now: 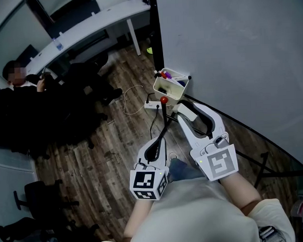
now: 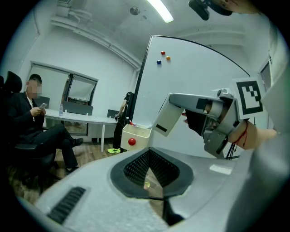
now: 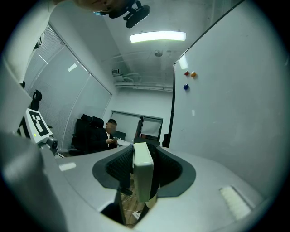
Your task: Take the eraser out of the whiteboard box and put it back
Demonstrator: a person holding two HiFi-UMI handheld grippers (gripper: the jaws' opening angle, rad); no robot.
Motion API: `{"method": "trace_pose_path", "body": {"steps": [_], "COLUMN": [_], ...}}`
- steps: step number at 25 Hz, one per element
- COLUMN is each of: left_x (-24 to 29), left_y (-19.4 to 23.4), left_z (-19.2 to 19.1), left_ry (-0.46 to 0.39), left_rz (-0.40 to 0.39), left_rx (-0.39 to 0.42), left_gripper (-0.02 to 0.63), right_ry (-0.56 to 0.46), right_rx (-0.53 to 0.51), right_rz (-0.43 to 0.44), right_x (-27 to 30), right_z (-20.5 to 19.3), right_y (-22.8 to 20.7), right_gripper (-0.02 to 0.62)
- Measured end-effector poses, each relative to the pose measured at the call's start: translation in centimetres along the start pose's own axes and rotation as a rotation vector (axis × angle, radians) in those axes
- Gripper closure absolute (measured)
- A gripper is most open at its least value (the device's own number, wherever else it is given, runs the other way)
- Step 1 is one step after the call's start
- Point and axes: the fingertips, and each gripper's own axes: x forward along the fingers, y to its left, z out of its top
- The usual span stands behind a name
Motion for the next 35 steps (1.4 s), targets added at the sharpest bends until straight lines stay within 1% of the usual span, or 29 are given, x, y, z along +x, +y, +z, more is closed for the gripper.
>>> {"method": "trace_pose_path", "body": {"steps": [8,21,35], "left_x": [1.7,5.0,8.0], "left_y": [1.0,2.7,5.0], "left_z": [0.6,1.8,2.9], "left_ry": [0.006,0.022,0.028], "left_rz": [-0.01,-0.037,-0.018], "left_rx": [0.007,0.015,0.002], "left_gripper": [0.601,0.601,0.601], "right_ry": [-0.003,0.03,0.085], "right_rx": [-0.01,-0.028,-0.02], "right_rz": [-0.002,0.003,0.031], "right_x": [1.8,5.4,8.7], "right_z": [-0.2,-1.7,-4.4], "right_y": [-1.1,-2.7,-3.9], "right_gripper": [0.43,0.43,0.43]}}
